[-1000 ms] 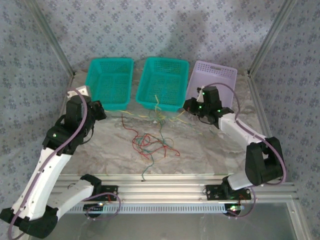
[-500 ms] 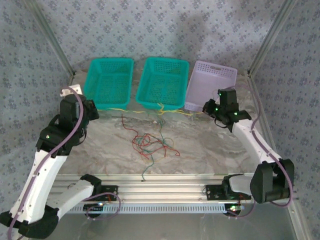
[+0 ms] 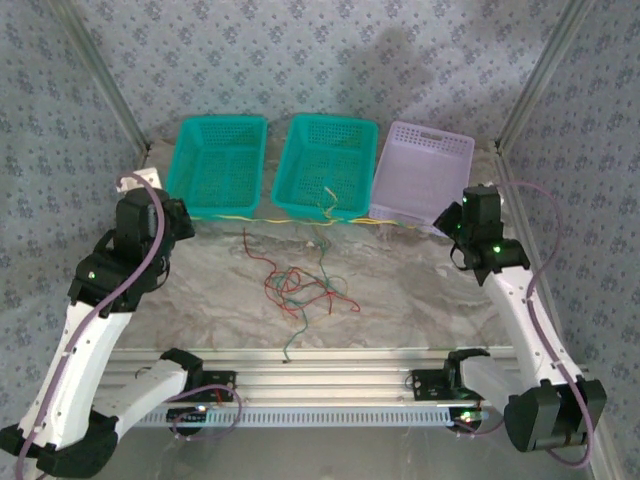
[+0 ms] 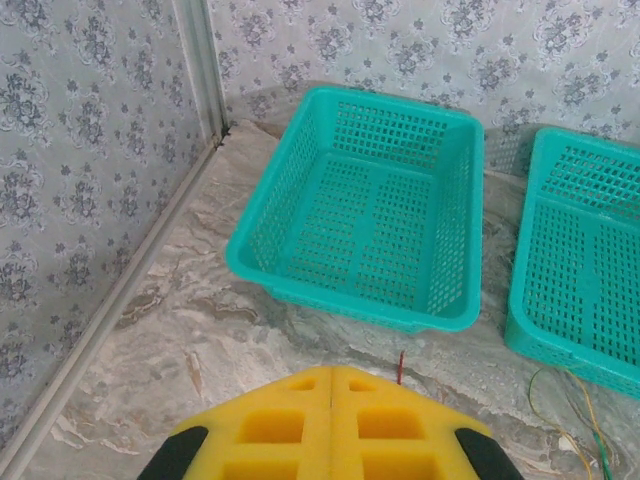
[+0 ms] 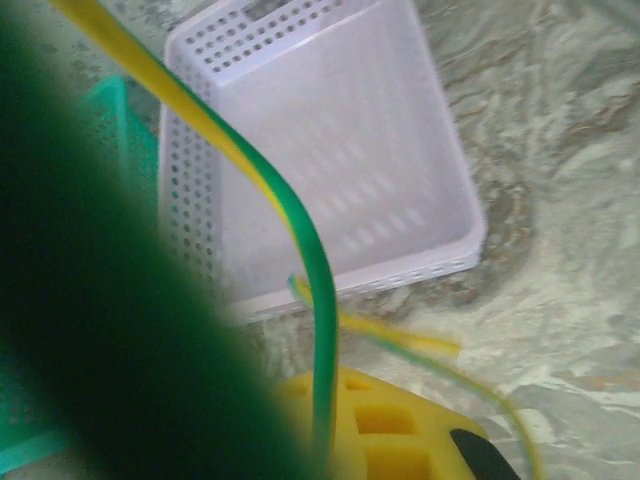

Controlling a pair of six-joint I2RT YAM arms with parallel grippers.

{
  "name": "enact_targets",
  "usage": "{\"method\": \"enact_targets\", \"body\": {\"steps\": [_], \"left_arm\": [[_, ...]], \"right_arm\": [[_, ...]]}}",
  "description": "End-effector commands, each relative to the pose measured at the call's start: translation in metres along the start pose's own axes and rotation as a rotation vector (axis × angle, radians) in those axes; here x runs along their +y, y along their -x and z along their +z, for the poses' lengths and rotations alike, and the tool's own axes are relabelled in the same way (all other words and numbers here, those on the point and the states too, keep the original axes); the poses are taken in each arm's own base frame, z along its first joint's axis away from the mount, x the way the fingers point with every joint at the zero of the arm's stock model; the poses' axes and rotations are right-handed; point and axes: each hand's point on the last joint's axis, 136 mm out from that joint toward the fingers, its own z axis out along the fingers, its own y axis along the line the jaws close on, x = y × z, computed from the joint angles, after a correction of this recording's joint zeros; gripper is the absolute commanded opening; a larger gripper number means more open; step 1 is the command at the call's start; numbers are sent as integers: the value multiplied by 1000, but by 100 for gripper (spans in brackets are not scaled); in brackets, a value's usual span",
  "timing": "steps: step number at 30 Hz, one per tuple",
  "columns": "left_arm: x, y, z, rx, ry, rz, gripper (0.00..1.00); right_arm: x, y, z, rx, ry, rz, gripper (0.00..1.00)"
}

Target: Untangle the cables

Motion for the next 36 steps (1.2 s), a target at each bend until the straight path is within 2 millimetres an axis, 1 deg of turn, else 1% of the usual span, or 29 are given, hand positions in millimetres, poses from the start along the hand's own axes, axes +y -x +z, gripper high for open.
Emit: {"method": "enact_targets", "body": {"steps": [1,5,8,11,12,14,16,18,19,20,22,25,29,31,33,36], "left_arm": [[38,28,-19,-104,166,-7,0],[46,32,-21,-118,210,-1,0],[46,31,-20,-113,214,3,0],[39,29,-17,-104,179,-5,0],[38,28,-15,-100,173,-9,0],[34,27,-13,-93,157,-12,0],[31,24,-10,-84,145,-14,0],[29,23,-8,-76,139,-13,0],[28,23,-7,-73,140,-11,0],[27,22,-6,-70,134,-8,0],[21,18,-3,-54,107,-10,0],[10,8,7,-18,67,-23,0],[-15,-12,21,56,-40,-58,0],[-23,-17,25,76,-70,-68,0],[-30,-20,28,86,-89,-69,0],[-41,-19,28,80,-125,-63,0]], "right_arm": [[-60,10,-9,-95,-277,10,0],[-76,18,-23,-158,-331,43,0],[-79,21,-26,-178,-325,75,0],[-68,25,-18,-174,-282,75,0],[-65,23,-16,-161,-272,70,0],[-54,22,-13,-157,-222,50,0],[-40,22,-11,-156,-177,5,0],[-34,24,-13,-159,-191,-22,0],[-34,29,-16,-178,-208,-33,0],[-36,32,-20,-195,-219,-20,0],[-32,40,-30,-239,-198,6,0],[-13,56,-48,-324,-131,13,0],[17,80,-66,-374,-88,-16,0],[34,90,-70,-390,-66,-70,0],[49,101,-73,-389,-42,-79,0],[66,113,-68,-386,-15,-89,0]]}}
